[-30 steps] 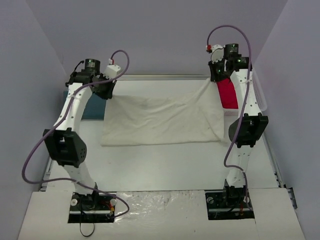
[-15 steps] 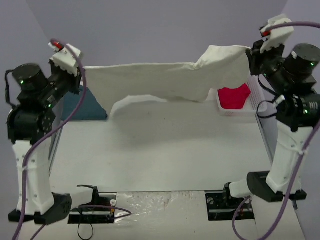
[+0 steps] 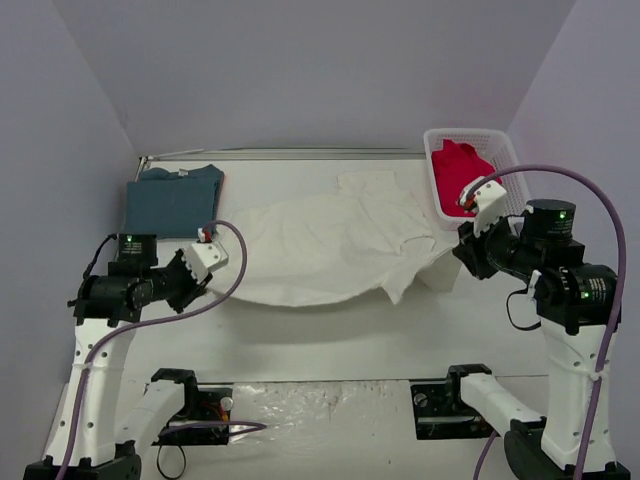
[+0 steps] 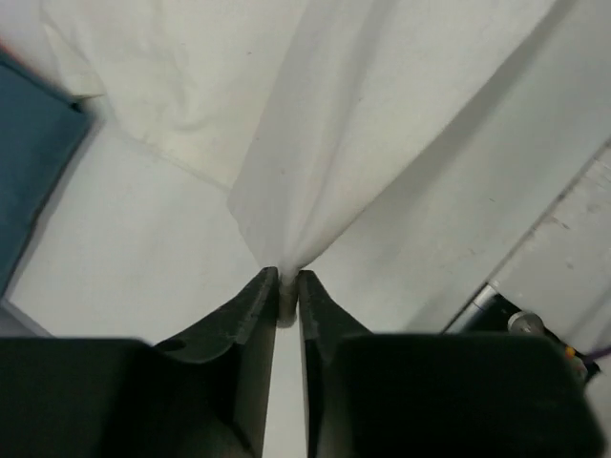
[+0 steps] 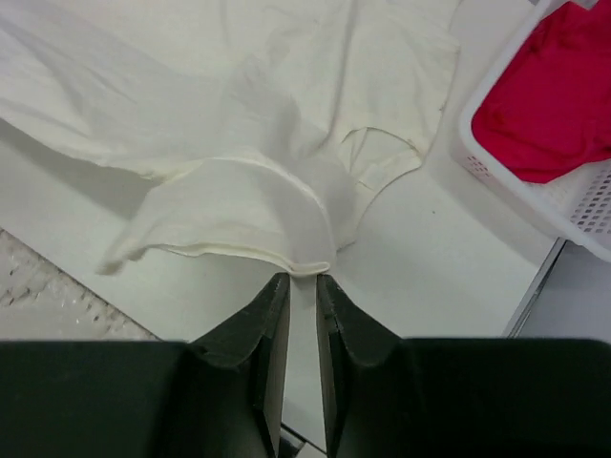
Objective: Fold and stack the t-shirts
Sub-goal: Flatten out the tshirt
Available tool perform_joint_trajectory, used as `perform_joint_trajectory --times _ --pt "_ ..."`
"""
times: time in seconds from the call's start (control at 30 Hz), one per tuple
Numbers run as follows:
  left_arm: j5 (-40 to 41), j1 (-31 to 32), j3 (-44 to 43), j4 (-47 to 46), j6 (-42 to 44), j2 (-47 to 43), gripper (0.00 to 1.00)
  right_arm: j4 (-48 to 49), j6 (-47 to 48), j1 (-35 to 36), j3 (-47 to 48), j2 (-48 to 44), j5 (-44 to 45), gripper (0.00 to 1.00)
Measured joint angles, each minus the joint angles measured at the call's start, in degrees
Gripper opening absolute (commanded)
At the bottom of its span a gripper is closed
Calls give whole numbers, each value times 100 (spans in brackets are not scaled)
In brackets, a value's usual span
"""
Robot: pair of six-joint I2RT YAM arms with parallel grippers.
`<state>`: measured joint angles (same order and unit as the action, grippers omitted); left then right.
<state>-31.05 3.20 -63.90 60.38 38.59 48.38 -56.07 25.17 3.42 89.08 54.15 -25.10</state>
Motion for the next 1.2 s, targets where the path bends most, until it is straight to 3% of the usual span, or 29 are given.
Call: perform_joint_trajectory --times 0.03,0.1,0.13,0.2,0.3,0.33,0.43,0.5,0.53,0.57,0.6,0.63,0.9,1.2 --pt "-131 0 7 306 221 -24 17 -262 136 0 -17 0 -131 21" --pt "-424 0 -35 800 662 -157 21 -599 343 0 -17 -92 -332 59" --pt "-542 0 -98 997 876 -197 30 -693 457 13 -20 -177 -389 66" --pt "-785 0 -361 1298 1353 -186 34 -824 647 103 -28 -313 -457 70" --pt "-1049 0 -870 1475 1823 -42 48 -929 798 225 -79 -415 -529 75" --pt "-1130 0 -1012 1482 1919 46 49 -890 815 234 -146 -387 -522 74" --pt "-1285 0 -1128 1475 1945 361 51 -586 787 232 -483 -37 -404 56" --pt "-1283 0 -927 1294 1615 599 51 -254 767 232 -748 437 -317 31" --pt "-1235 0 -721 986 1386 723 47 -13 704 234 -874 719 -278 15" --pt "-1172 0 -518 708 1117 868 37 195 660 236 -957 1025 -227 0" --pt "-1056 0 -321 396 848 1054 7 398 623 236 -1003 1397 -173 0" --pt "-942 0 -164 76 575 1266 3 636 557 240 -1032 1803 -107 0" --pt "-385 52 -105 -1956 -728 3936 2 1626 317 468 -415 4760 601 0" --pt "348 527 -743 -2942 -1600 5171 2 1993 15 691 1056 6902 1384 0"
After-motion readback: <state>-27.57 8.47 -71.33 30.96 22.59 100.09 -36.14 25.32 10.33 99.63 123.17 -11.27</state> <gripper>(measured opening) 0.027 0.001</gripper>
